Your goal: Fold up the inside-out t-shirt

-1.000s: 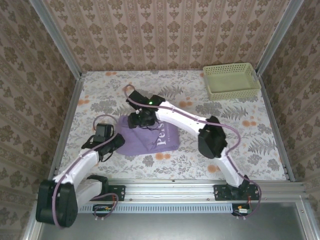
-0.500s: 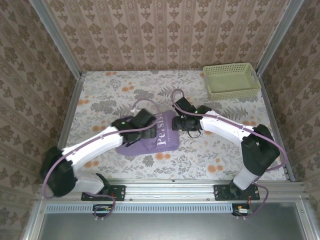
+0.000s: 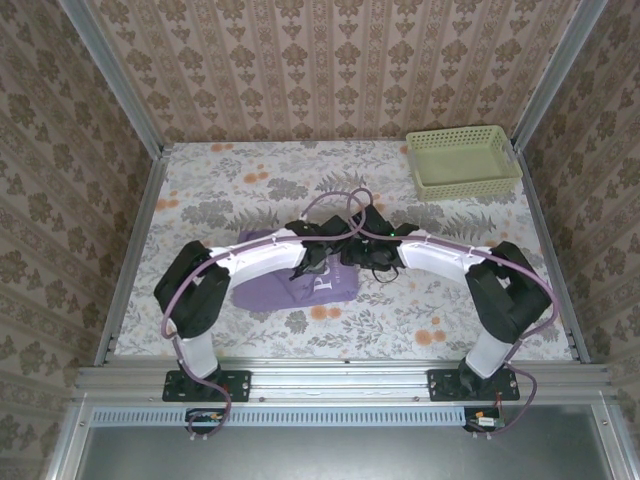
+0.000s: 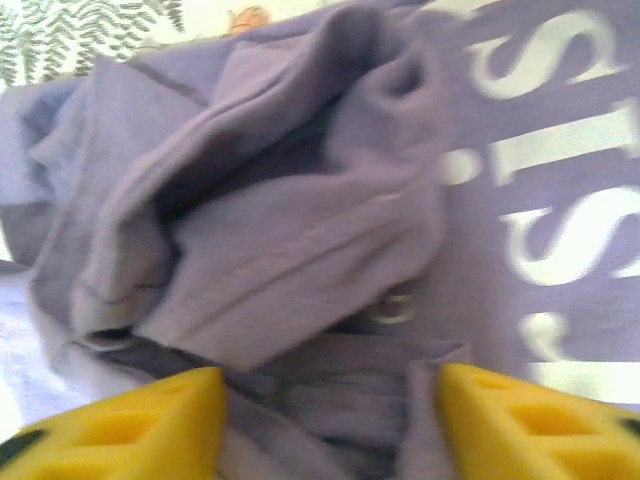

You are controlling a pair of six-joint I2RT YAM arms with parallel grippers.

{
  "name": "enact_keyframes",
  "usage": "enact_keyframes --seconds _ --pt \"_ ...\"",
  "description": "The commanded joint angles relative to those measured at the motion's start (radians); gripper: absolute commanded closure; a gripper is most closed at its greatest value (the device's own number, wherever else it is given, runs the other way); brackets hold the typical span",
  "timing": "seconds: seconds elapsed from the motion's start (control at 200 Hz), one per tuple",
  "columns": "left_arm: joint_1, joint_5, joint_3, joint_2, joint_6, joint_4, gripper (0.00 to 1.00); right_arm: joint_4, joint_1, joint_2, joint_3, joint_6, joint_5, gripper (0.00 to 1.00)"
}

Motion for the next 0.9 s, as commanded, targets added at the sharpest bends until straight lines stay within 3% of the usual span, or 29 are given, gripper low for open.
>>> enact_keyframes --seconds 0.0,0.12,0.195,0.29,0.44,0.705,0.895 --pt "0.038 -0.055 -0.138 -0.152 -0.063 -0.034 0.57 0.023 0.002 0.041 0.015 0.021 -0.009 0.34" --pt "0.073 -0.037 -0.334 -0.339 -0.116 0.034 0.69 0.021 0.001 0.057 0.017 0.020 0.009 0.34" --pt "0.104 -0.007 -0.444 -0.464 -0.157 0.062 0.72 0.021 0.001 0.060 0.023 0.015 0.002 0.34" --pt "0.149 0.050 -0.569 -0.621 -0.176 0.117 0.62 0.021 0.001 0.051 0.029 0.007 0.002 0.34" --pt "0.246 0.190 -0.625 -0.763 -0.058 0.240 0.48 -0.013 -0.002 0.034 0.055 -0.015 0.028 0.32" --pt "0.252 0.305 -0.353 -0.481 0.222 0.336 0.14 -0.035 -0.014 0.022 0.083 -0.016 0.044 0.31" --pt "0.254 0.410 -0.238 -0.256 0.272 0.397 0.05 -0.021 -0.016 0.023 0.072 -0.001 0.035 0.26"
